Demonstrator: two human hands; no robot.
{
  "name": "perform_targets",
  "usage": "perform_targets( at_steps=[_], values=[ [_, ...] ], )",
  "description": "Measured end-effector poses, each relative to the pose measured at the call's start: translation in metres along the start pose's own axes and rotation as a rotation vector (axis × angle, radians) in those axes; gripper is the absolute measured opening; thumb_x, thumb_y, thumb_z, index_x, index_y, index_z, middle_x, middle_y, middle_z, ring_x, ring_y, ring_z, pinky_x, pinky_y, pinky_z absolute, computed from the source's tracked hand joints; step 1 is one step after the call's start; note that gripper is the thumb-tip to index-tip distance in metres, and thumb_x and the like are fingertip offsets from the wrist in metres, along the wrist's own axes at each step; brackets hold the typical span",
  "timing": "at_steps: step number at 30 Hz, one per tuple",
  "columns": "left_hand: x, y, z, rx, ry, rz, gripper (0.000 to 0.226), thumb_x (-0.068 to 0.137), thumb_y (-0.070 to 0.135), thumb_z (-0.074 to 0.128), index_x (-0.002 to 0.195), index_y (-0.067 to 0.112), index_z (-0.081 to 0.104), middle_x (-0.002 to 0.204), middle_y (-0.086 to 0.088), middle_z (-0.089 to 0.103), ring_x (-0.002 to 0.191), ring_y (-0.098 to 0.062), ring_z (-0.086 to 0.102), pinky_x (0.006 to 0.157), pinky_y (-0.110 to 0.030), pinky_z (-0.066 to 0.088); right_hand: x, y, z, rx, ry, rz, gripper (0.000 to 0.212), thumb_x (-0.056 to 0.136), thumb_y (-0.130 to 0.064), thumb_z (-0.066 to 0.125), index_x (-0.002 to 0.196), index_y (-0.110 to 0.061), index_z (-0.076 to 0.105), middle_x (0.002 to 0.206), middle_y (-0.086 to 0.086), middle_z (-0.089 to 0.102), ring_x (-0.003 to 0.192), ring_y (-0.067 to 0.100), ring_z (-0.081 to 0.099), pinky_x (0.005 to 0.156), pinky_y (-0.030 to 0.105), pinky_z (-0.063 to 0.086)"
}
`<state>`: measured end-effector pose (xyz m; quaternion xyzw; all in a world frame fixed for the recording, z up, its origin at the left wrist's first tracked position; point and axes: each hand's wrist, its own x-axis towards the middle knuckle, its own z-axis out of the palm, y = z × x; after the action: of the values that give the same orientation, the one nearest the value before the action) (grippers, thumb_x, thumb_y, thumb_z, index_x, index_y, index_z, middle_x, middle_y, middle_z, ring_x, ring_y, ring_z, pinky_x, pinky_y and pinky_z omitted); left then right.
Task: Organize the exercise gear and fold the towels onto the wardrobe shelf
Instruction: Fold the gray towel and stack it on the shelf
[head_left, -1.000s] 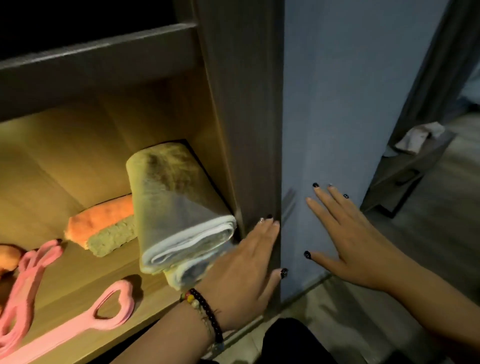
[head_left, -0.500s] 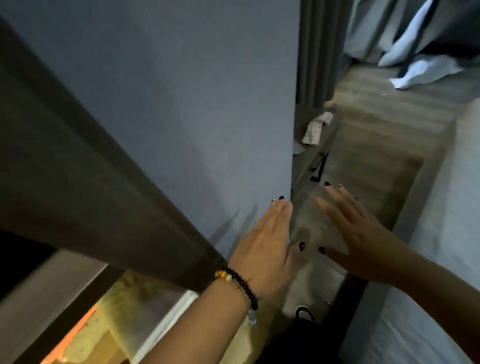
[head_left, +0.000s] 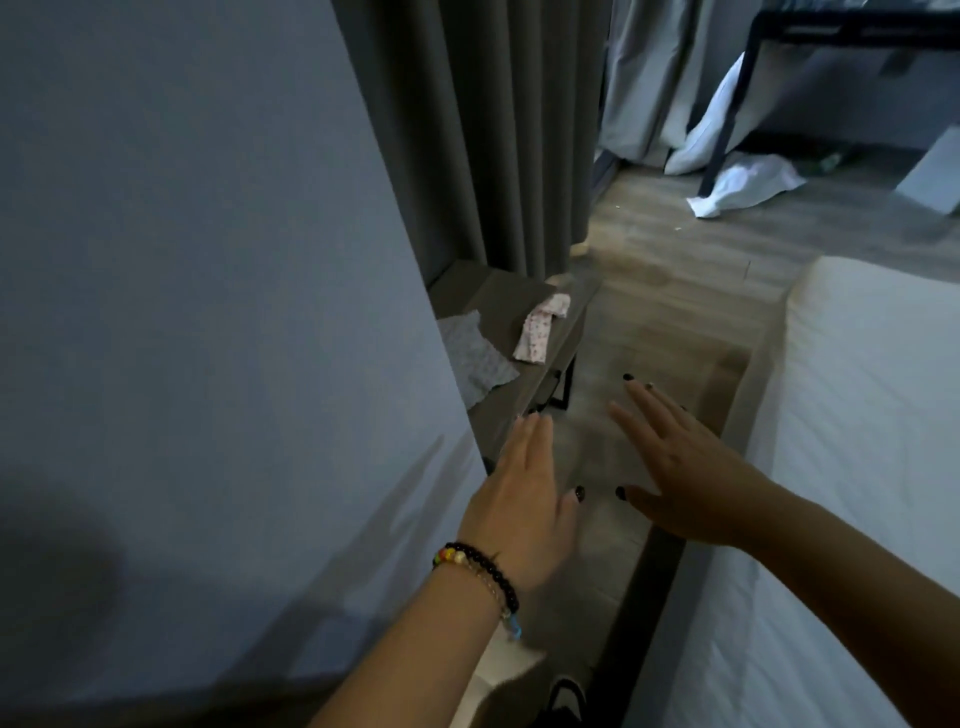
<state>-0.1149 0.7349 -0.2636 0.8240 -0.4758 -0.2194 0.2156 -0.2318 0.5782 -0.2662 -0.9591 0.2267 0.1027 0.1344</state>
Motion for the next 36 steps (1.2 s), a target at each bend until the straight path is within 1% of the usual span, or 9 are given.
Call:
perform_targets(
  at_steps=[4,9,12,18,24,27,30,33,36],
  values=[
    [0.036,-0.007,0.004,-0.017,0.017,-0.072,0.074,0.100,0.031,0.043,0.153,0.016,-0.007,0.161,0.003,-0.009,0.147,-0.008,-0.008,0.111,-0.017,0.001,0.030,0.022,-0.010,-0.030,-0.077,-0.005,0.092,0.091,-0.046,0.055,0.150,-0.025,-0.012,0.158,0.006,-0.020,0.145,0.025,-0.015,0.119,0.042,0.005],
    [0.083,-0.026,0.005,-0.028,-0.009,-0.151,0.074,0.100,0.032,0.042,0.152,0.013,-0.009,0.161,-0.001,-0.009,0.148,-0.012,-0.007,0.116,-0.022,0.002,0.072,0.035,-0.012,-0.021,-0.138,0.008,0.088,0.091,-0.044,0.056,0.152,-0.024,-0.005,0.159,0.009,-0.017,0.147,0.029,-0.010,0.120,0.046,0.009],
    [0.116,-0.038,0.005,-0.060,-0.016,-0.178,0.075,0.100,0.032,0.043,0.152,0.013,-0.009,0.161,-0.001,-0.009,0.148,-0.012,-0.006,0.116,-0.023,0.001,0.100,0.035,-0.016,0.009,-0.172,0.000,0.082,0.093,-0.041,0.055,0.153,-0.023,0.001,0.160,0.009,-0.012,0.147,0.029,-0.003,0.119,0.044,0.013],
    [0.183,-0.052,0.001,-0.173,0.066,-0.223,0.069,0.101,0.028,0.043,0.153,0.014,0.001,0.161,-0.003,-0.003,0.148,-0.015,-0.004,0.114,-0.022,0.000,0.157,0.039,-0.034,0.001,-0.223,-0.010,0.075,0.094,-0.042,0.053,0.152,-0.022,0.010,0.160,0.009,-0.008,0.147,0.030,0.009,0.116,0.042,0.020],
    [0.240,-0.075,-0.007,-0.223,0.133,-0.307,0.070,0.099,0.024,0.047,0.153,0.012,0.004,0.161,-0.003,0.002,0.148,-0.017,-0.001,0.121,-0.030,0.006,0.227,0.056,-0.042,-0.044,-0.247,-0.075,0.076,0.095,-0.040,0.051,0.153,-0.020,0.006,0.160,0.012,-0.006,0.147,0.032,0.008,0.116,0.044,0.022],
    [0.276,-0.088,-0.004,-0.228,0.187,-0.370,0.072,0.097,0.024,0.050,0.153,0.011,0.007,0.161,-0.006,0.008,0.148,-0.018,0.008,0.121,-0.035,0.014,0.265,0.076,-0.048,0.002,-0.268,-0.117,0.083,0.095,-0.040,0.052,0.153,-0.018,-0.003,0.160,0.012,-0.008,0.147,0.031,0.005,0.117,0.043,0.017],
    [0.316,-0.093,0.004,-0.241,0.252,-0.459,0.074,0.097,0.023,0.050,0.153,0.010,0.004,0.161,-0.005,0.005,0.148,-0.018,0.005,0.121,-0.036,0.013,0.307,0.104,-0.056,0.020,-0.249,-0.193,0.091,0.093,-0.039,0.055,0.152,-0.017,-0.011,0.161,0.010,-0.007,0.148,0.028,0.005,0.118,0.040,0.014],
    [0.353,-0.107,0.018,-0.229,0.312,-0.519,0.078,0.094,0.026,0.054,0.153,0.012,0.005,0.161,-0.004,0.007,0.148,-0.018,0.008,0.121,-0.038,0.015,0.351,0.134,-0.057,0.006,-0.248,-0.262,0.088,0.094,-0.038,0.053,0.152,-0.017,-0.011,0.161,0.009,-0.007,0.147,0.026,0.008,0.118,0.038,0.015],
    [0.376,-0.131,0.045,-0.227,0.298,-0.578,0.084,0.089,0.027,0.054,0.153,0.011,0.003,0.160,-0.004,0.009,0.148,-0.021,0.010,0.121,-0.038,0.015,0.384,0.158,-0.050,-0.046,-0.297,-0.318,0.087,0.095,-0.036,0.053,0.152,-0.015,-0.009,0.161,0.010,-0.008,0.147,0.027,0.010,0.117,0.037,0.017]
  ],
)
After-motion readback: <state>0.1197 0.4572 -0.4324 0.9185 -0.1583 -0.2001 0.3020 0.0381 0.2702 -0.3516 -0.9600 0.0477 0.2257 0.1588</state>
